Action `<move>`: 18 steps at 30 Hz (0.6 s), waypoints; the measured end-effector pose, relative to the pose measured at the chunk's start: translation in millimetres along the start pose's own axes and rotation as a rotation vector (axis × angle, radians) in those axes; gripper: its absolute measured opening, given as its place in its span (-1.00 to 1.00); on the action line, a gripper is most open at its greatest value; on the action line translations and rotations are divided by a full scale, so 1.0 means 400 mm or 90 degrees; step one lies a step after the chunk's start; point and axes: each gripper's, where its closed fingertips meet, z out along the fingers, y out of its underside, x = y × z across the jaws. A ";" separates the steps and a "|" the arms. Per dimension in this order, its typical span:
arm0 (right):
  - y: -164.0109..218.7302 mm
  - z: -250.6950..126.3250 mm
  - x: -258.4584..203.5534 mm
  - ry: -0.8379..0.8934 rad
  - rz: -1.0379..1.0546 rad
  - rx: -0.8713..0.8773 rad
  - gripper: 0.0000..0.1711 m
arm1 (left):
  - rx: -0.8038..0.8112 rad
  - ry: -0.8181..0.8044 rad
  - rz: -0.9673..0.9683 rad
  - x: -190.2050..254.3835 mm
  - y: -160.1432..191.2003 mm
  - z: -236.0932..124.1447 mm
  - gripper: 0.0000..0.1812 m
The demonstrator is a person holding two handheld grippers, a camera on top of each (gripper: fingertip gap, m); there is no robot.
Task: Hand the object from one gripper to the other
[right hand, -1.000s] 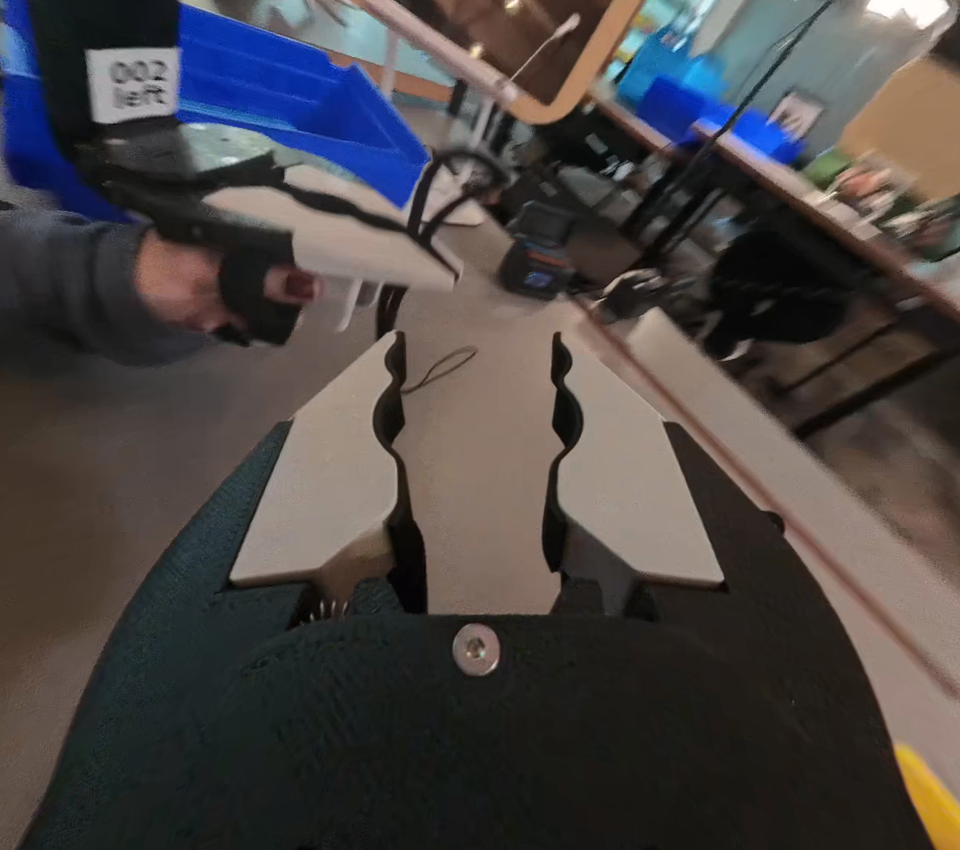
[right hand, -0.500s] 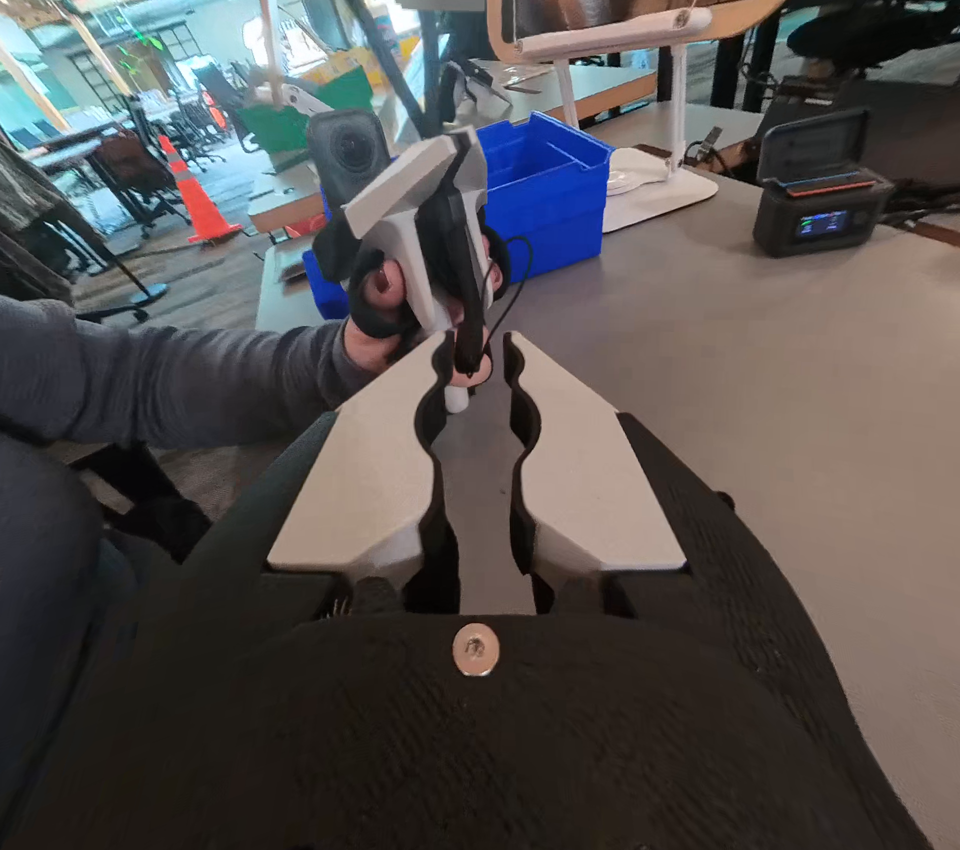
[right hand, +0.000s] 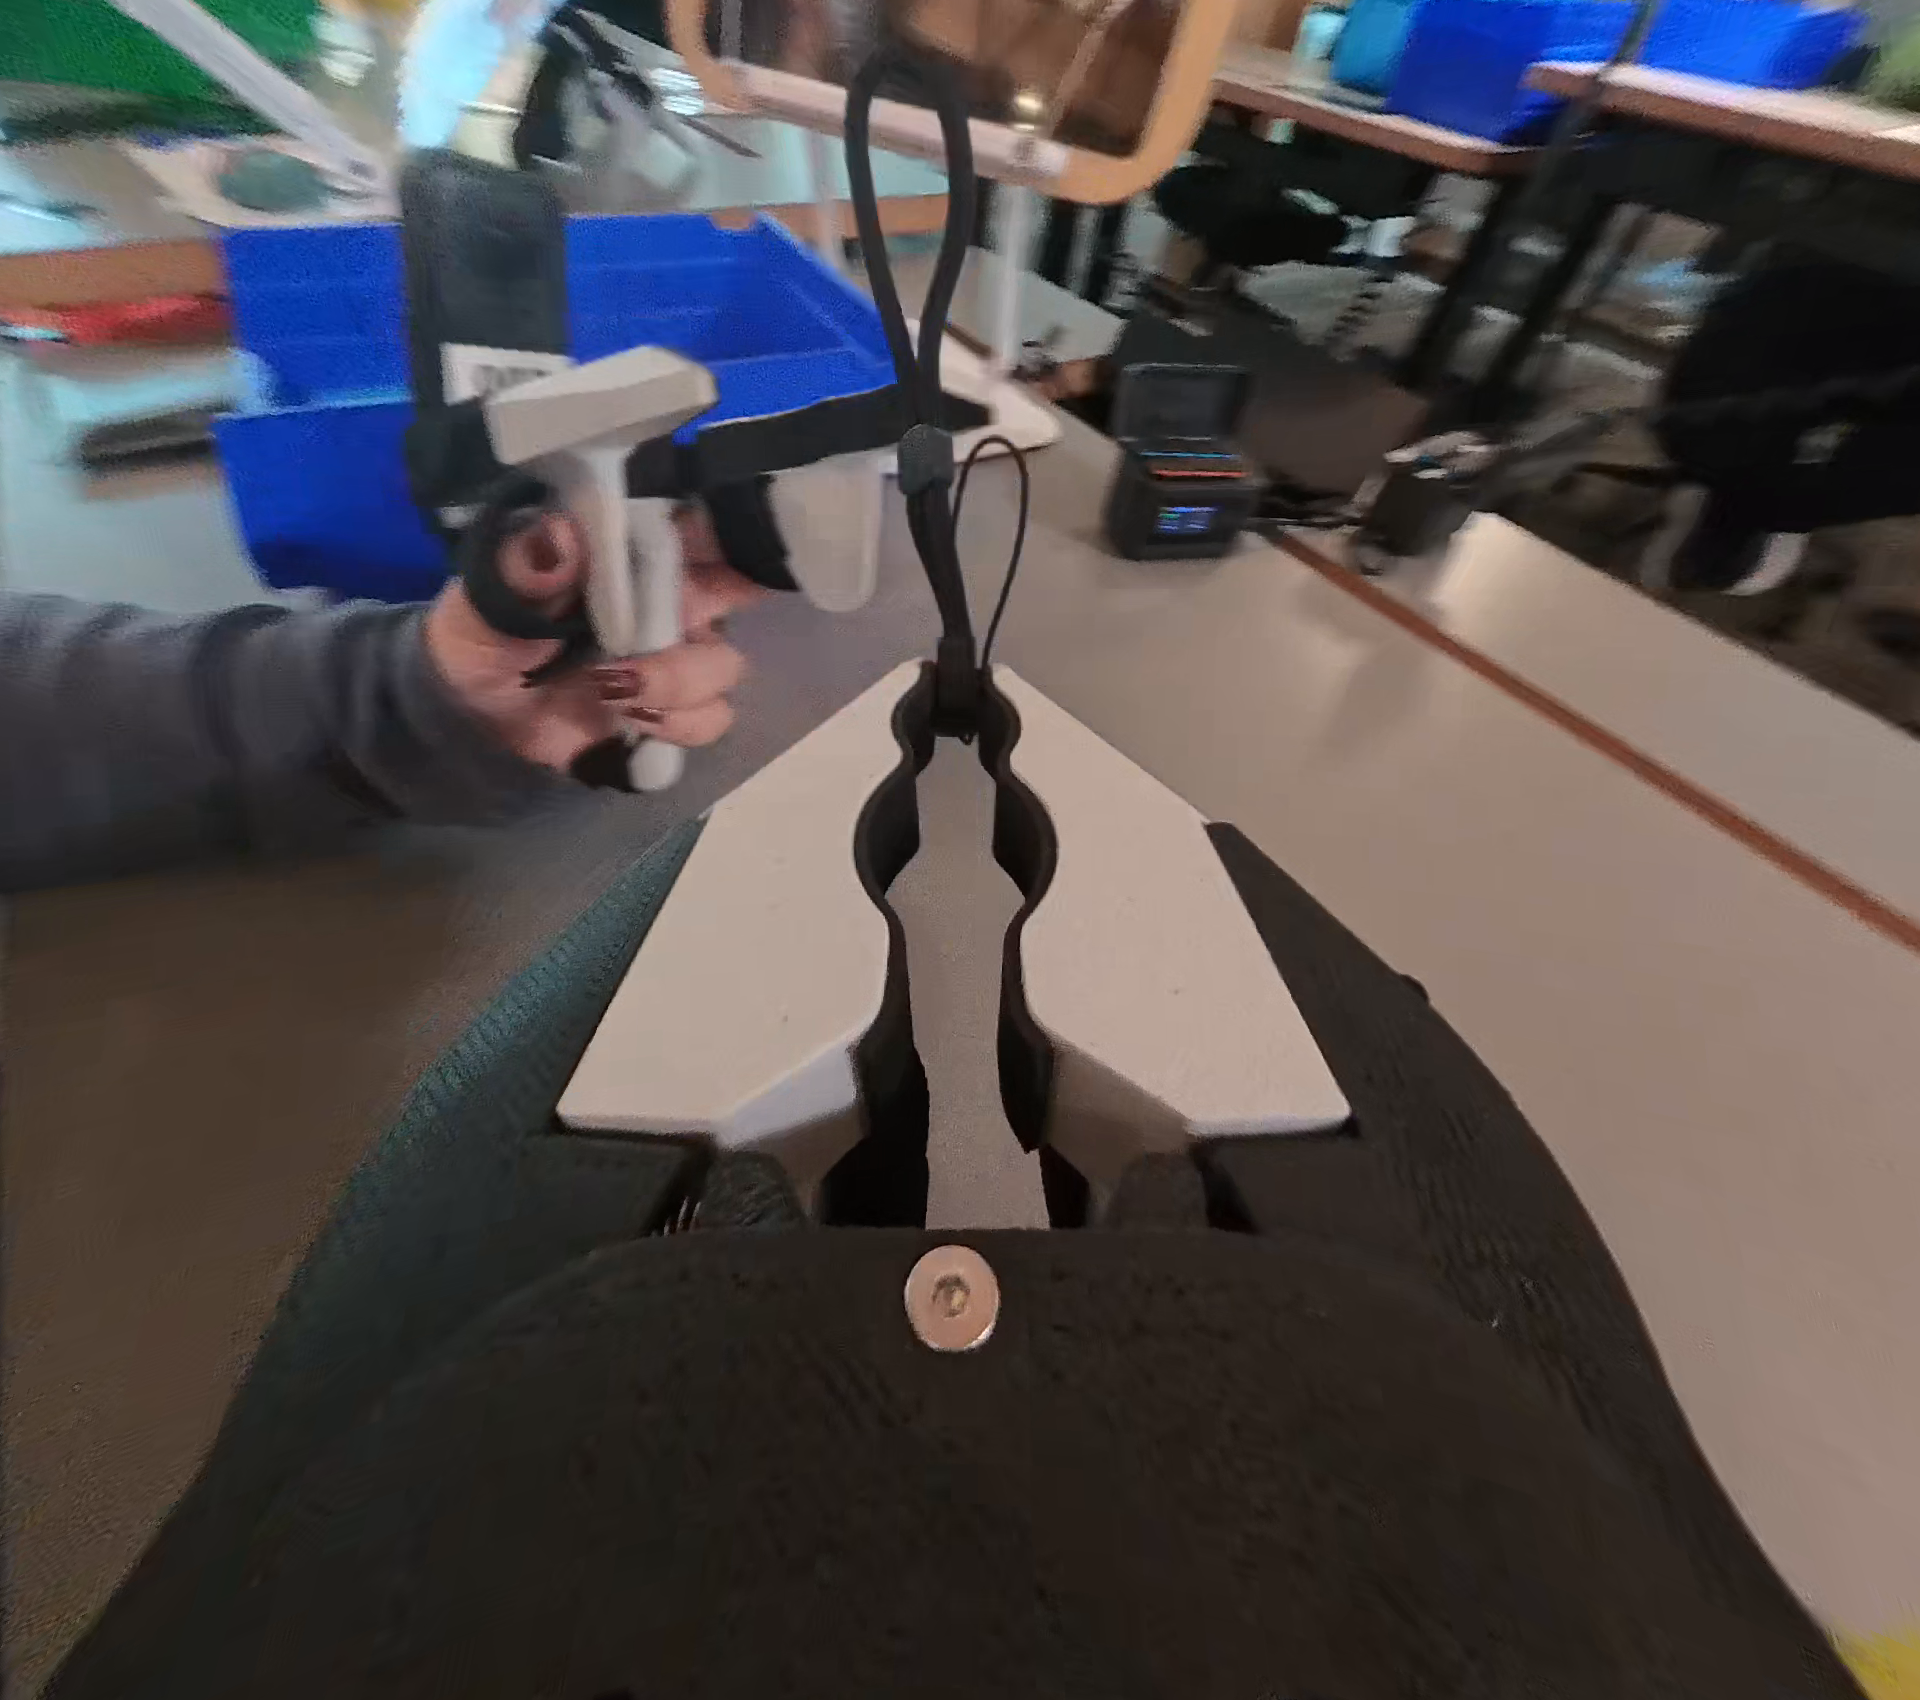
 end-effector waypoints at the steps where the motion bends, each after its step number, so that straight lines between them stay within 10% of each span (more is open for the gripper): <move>1: -0.009 -0.026 0.027 0.038 -0.013 -0.007 -0.94 | -0.004 -0.023 0.021 -0.012 0.004 -0.003 -0.01; 9: -0.050 -0.357 0.203 0.372 -0.075 -0.123 -0.94 | -0.074 -0.189 0.268 -0.120 0.044 -0.039 -0.07; 18: 0.212 -0.671 0.381 0.633 0.090 -0.418 -0.93 | -0.104 -0.162 0.287 -0.102 0.074 -0.027 -0.18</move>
